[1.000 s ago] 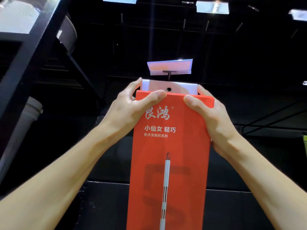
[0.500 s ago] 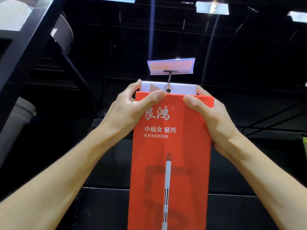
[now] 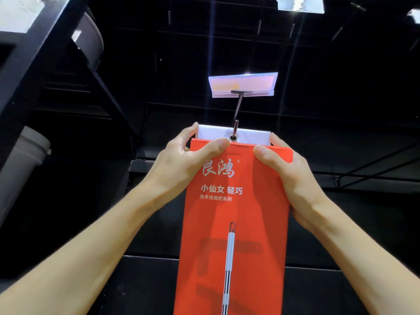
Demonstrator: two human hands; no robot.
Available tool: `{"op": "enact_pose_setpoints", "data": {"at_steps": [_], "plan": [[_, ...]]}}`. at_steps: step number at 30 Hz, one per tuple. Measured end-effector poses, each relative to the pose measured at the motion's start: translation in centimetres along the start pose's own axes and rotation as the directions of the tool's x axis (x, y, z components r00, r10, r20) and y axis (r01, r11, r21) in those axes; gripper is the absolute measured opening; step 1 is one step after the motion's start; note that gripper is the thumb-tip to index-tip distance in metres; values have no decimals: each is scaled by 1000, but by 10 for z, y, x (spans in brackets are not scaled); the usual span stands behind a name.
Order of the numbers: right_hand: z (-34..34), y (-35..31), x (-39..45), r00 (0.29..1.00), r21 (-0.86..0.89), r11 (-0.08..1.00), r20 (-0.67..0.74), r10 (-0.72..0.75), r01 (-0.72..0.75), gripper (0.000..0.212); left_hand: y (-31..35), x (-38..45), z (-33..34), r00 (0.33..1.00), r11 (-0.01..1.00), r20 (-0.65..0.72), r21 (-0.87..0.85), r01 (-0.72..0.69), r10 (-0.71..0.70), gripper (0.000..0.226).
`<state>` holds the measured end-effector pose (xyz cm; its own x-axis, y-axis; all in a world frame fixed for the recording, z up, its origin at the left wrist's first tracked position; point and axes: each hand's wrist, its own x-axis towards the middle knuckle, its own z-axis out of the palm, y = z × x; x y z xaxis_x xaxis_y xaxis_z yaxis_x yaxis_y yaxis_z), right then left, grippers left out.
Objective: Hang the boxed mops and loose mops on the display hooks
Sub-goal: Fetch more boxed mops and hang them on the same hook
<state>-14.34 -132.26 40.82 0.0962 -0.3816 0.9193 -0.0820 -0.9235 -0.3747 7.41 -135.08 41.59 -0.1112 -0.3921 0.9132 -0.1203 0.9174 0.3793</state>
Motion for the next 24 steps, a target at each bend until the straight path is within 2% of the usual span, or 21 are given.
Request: {"op": "enact_pose_setpoints", "data": {"at_steps": [4,8,10,13,17,24], "plan": [[0,5,-3,1000,-26,1000,-2,13,-13,45,-5,-5,4,1000,999,-3,-47,-11,10,108],[9,9,-11,980,-25,1000,-199,-4,-1,84,-19,-20,16,993,994,-100,-74,-77,70,84],[14,10,-20,969,-51,997,-237,-66,55,80,-24,-34,22,982,992,-155,-40,-119,112,72],[19,15,-42,958,-102,986,-240,-155,134,62,-33,-60,28,974,989,-177,-11,-145,141,72],[18,30,-76,954,-159,973,-220,-202,169,71,-37,-94,33,976,988,-160,-27,-153,147,78],[20,38,-98,951,-197,968,-237,-199,153,70,-31,-99,35,976,990,-169,-20,-140,135,82]]}}
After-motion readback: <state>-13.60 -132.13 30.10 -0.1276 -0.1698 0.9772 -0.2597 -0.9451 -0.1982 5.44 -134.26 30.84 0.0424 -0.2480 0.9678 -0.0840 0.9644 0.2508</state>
